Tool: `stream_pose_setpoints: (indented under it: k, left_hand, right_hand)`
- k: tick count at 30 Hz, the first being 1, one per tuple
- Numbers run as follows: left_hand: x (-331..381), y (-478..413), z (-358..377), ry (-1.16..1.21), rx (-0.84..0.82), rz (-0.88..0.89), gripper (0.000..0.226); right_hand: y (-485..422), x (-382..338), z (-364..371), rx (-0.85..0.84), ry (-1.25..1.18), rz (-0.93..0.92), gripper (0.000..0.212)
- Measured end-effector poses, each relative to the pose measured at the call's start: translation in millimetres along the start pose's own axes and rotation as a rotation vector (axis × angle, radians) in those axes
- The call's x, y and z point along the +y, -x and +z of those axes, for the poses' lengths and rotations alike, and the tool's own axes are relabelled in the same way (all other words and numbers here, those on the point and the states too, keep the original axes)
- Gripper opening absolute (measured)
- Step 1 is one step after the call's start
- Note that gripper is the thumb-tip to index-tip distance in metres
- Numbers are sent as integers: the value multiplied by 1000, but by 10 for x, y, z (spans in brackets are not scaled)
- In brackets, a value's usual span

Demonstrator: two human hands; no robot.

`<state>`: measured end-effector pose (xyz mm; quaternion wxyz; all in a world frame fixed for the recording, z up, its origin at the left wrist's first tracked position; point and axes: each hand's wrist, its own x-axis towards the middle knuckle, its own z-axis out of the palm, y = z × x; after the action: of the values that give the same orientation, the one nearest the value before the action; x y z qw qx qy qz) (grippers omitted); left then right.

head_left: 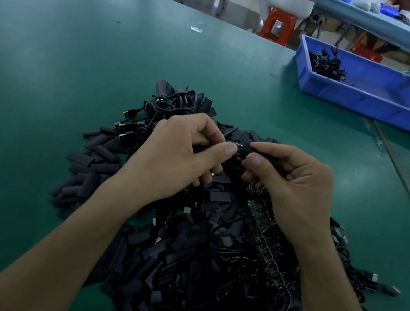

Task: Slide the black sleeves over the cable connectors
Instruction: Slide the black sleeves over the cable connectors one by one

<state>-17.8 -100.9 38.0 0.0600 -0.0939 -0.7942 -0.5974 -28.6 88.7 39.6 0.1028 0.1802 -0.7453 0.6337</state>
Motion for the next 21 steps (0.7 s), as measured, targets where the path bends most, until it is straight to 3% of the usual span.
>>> stream_pose_setpoints:
  k: [6,18,21]
  left_hand:
    - [37,4,18,-35,27,-32,33]
    - [39,-7,1,-43,-50,-77,31]
    - [52,-2,1,-47,-55,-73,33]
  right_hand:
    - [12,-4,-21,2,-30,-14,20]
    - [19,55,-4,-16,135,-144,34]
    - [11,66,-17,10,145,-146,28]
